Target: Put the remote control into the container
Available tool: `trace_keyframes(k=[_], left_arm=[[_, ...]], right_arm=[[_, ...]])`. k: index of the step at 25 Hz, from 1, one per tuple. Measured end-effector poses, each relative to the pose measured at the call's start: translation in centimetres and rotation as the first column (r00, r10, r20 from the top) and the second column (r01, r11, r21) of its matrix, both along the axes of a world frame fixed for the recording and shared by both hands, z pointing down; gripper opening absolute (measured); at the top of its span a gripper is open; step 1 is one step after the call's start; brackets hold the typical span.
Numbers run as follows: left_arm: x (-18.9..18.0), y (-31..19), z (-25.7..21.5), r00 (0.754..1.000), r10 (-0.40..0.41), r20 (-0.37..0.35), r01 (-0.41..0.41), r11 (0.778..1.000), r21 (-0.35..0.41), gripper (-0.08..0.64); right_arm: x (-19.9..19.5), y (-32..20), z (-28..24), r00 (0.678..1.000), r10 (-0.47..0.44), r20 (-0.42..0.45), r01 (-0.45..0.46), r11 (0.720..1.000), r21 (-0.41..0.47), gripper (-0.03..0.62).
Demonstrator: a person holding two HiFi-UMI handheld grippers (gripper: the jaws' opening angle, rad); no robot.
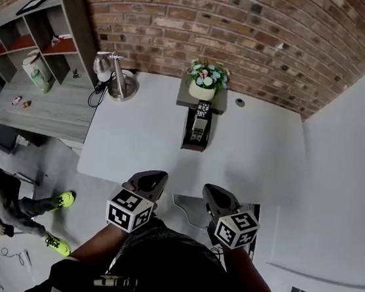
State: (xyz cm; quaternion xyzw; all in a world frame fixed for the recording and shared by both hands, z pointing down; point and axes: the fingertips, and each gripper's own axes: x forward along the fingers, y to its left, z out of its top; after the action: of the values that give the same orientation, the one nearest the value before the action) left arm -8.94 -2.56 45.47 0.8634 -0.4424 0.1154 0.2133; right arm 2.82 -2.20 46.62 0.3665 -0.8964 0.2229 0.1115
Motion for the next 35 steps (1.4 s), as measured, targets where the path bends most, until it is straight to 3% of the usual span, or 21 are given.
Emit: trace_keyframes(k=[8,16,22,27,35], left_arm=[[7.0,8.7,1.7,0.999,-0.043,0.005,0.043,0.998,-0.039,-0.006],[10.6,14.7,1.9,0.997,-0.078,0.027,0.079,0.996,-0.049,-0.006],[9.9,16.8,1.7,0.994,-0.100,0.051,0.104,0.992,-0.078,-0.006],[9.9,16.7,1.0,0.997,-0.060,0.047,0.063,0.996,-0.062,-0.006],[5.1,16.8,0.3,0.997,-0.055,0.048,0.058,0.997,-0.052,-0.006]], right_arm=[[6.9,7.4,0.8,0.999,-0.021,0.049,0.020,1.000,0.014,0.008],[9.4,12.2,1.0,0.990,-0.056,0.129,0.054,0.998,0.015,0.008],[8.1,14.3,0.8,0.976,-0.067,0.208,0.069,0.998,-0.001,0.008],[7.5,14.5,0.1,0.985,-0.043,0.168,0.039,0.999,0.027,0.008],[5.0,14.6,-0.3,0.993,0.048,0.105,-0.052,0.998,0.033,0.007]])
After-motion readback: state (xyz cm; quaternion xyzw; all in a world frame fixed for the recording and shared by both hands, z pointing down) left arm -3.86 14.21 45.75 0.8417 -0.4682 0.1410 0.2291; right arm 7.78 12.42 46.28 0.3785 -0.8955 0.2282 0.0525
